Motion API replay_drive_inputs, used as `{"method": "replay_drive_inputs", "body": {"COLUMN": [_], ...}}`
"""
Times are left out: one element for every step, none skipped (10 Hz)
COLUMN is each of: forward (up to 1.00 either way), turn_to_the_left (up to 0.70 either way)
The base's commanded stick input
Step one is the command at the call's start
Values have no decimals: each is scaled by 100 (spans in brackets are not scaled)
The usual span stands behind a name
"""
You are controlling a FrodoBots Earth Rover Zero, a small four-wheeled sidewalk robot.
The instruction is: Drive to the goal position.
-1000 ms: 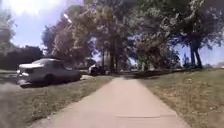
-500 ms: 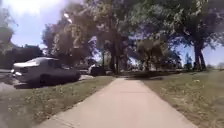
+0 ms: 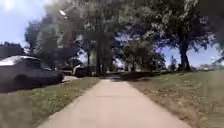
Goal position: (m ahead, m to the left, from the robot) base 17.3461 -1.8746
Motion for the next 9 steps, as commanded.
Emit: {"method": "replay_drive_inputs", "body": {"forward": [85, 85, 85, 85, 85, 85, 85, 85, 85], "turn_to_the_left": [0, 0, 0, 0, 0, 0, 0, 0, 0]}}
